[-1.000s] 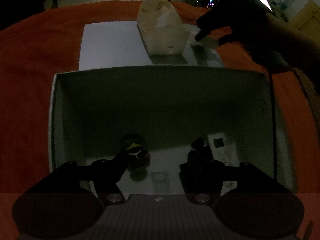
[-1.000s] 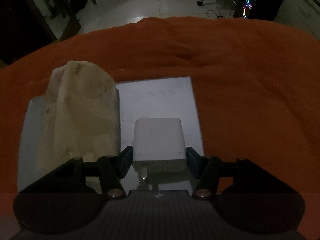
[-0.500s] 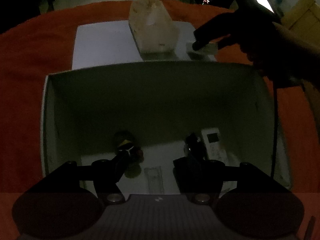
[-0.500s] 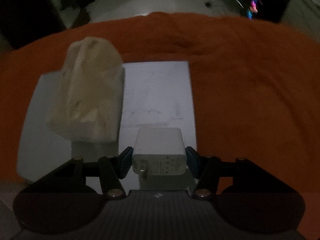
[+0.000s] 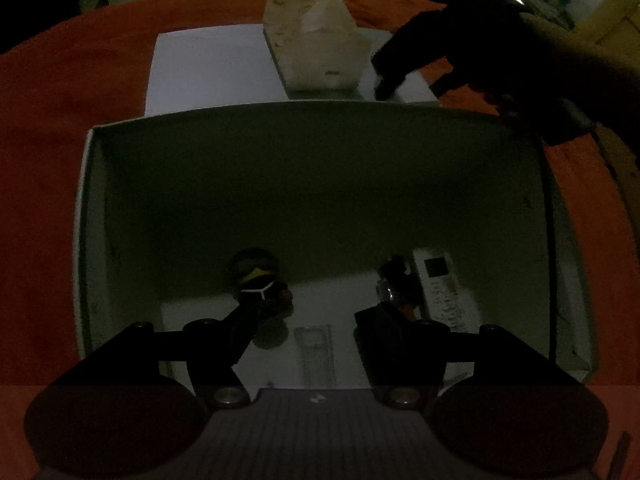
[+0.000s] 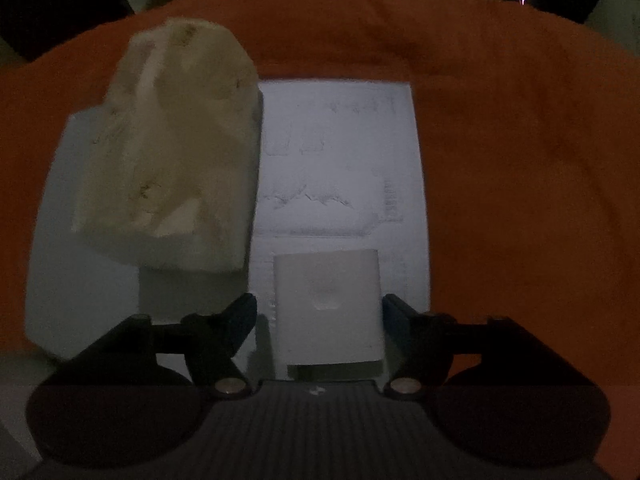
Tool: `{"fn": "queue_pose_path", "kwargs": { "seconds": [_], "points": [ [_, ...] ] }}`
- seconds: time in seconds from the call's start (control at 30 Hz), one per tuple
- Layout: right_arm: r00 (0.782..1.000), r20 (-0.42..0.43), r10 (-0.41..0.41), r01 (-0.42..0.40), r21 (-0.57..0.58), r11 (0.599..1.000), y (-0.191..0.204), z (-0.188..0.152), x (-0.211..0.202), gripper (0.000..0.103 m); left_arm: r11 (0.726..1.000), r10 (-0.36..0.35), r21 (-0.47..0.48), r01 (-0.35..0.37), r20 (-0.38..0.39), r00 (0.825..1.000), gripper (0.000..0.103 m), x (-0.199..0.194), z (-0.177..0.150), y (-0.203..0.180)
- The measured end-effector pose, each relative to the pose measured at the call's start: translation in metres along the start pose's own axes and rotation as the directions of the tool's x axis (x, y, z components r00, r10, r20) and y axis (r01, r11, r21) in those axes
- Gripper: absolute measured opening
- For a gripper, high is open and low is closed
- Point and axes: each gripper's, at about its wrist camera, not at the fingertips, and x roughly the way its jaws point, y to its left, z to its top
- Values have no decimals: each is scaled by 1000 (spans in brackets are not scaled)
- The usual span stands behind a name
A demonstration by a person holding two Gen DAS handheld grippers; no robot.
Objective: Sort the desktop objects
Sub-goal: 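Lift the white charger with the right gripper and carry it over the box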
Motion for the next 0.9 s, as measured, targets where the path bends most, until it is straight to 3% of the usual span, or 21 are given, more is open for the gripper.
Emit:
{"fn": "queue_pose_path", "kwargs": {
  "seconds": [0.03,0.13,0.4,0.9],
  "points": [
    [1000,-5,-15,15,-13,1000,2,1,2,60,1000,0,2,0,0,1000,62,0,0,-1],
    [999,4,-47,47,-59,997,8,1,3,59,1000,5,3,-5,-5,1000,62,1,-1,-1],
    [999,50,19,-17,-41,999,4,-7,-16,59,1000,14,14,-14,-17,1000,62,0,-6,-6],
    [976,147,158,-137,-143,980,36,-77,-132,59,997,53,62,-54,18,998,62,-17,-21,-12]
  ]
}}
